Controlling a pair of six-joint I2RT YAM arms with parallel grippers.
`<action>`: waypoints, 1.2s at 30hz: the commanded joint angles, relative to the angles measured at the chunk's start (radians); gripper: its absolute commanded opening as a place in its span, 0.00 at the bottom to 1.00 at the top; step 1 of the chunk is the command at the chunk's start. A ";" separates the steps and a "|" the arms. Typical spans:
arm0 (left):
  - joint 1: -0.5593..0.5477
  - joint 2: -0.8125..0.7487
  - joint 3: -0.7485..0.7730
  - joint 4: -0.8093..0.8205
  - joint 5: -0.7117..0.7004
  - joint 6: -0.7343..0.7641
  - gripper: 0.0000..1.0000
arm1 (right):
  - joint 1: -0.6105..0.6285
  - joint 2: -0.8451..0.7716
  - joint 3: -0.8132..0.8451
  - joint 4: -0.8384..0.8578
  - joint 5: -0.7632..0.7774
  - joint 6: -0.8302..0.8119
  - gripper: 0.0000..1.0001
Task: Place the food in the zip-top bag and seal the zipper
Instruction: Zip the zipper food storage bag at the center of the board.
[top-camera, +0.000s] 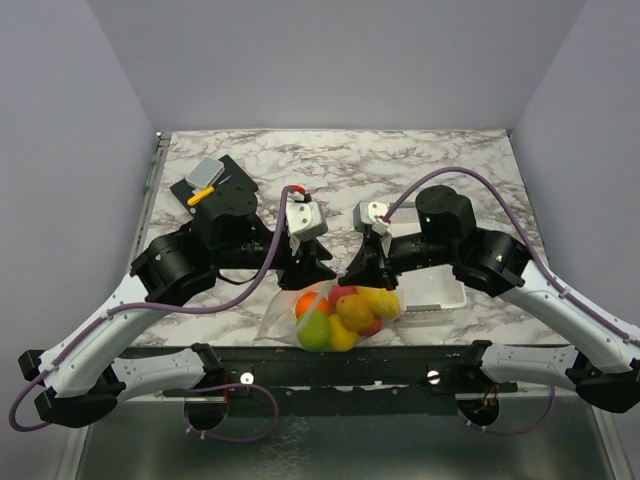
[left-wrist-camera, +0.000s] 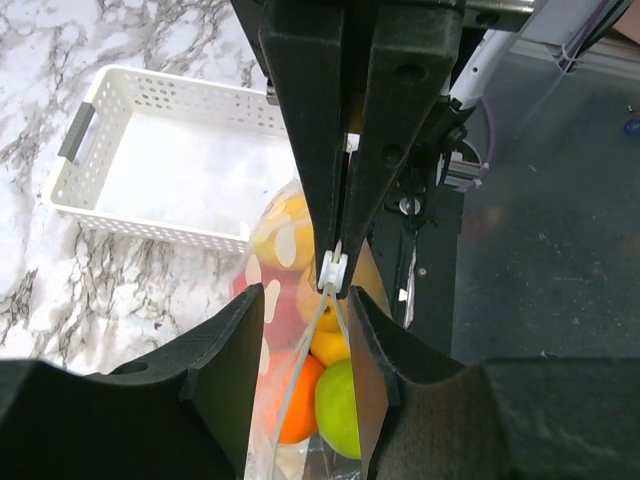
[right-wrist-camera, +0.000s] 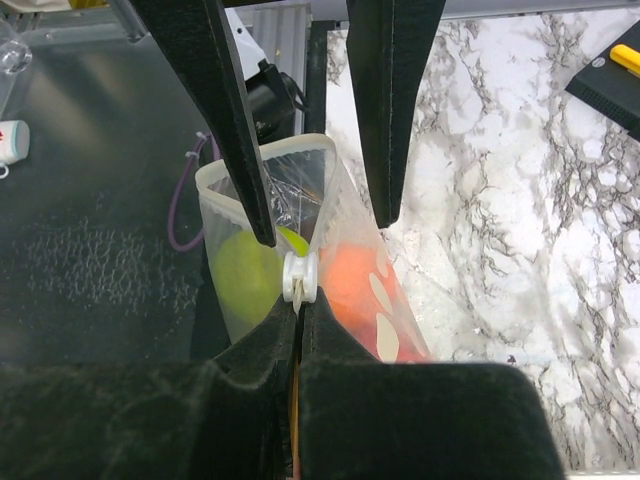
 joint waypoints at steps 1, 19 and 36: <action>-0.007 -0.010 0.007 0.059 0.027 -0.005 0.41 | 0.003 0.003 0.041 0.015 -0.015 0.027 0.01; -0.007 0.004 -0.044 0.102 0.132 -0.021 0.34 | 0.003 0.013 0.052 0.032 -0.021 0.046 0.01; -0.006 0.010 -0.057 0.102 0.134 -0.017 0.10 | 0.003 0.014 0.056 0.034 -0.023 0.046 0.01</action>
